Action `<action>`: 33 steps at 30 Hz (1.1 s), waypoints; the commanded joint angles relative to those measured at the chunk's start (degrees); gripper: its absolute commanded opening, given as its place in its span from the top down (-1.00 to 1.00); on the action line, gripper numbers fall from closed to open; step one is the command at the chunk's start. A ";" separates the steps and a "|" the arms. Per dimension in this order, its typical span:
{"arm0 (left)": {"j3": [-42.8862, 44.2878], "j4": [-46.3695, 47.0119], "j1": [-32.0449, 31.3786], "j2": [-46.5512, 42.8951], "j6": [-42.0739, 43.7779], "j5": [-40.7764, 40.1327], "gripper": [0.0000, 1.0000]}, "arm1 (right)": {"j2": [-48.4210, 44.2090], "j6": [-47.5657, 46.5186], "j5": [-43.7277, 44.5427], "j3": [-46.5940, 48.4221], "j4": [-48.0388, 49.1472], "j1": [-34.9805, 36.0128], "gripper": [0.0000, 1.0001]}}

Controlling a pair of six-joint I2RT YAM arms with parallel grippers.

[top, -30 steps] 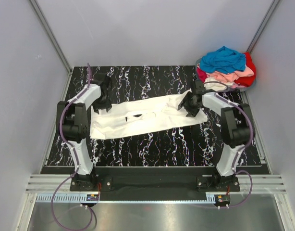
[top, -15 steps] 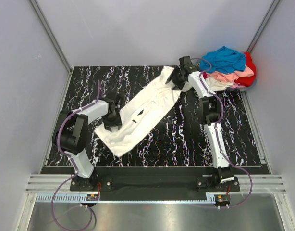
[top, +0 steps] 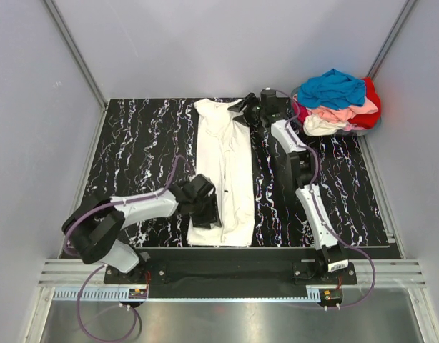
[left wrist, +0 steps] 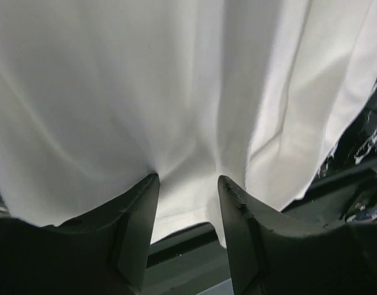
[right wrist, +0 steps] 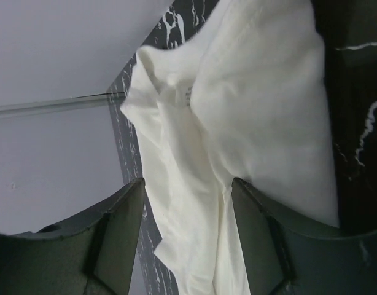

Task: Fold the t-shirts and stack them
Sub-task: Fold the tshirt

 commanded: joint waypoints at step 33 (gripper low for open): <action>4.10 -21.53 5.61 -22.09 -1.60 -14.84 -0.06 | -81.67 -19.14 7.97 -89.90 -14.70 0.51 -0.68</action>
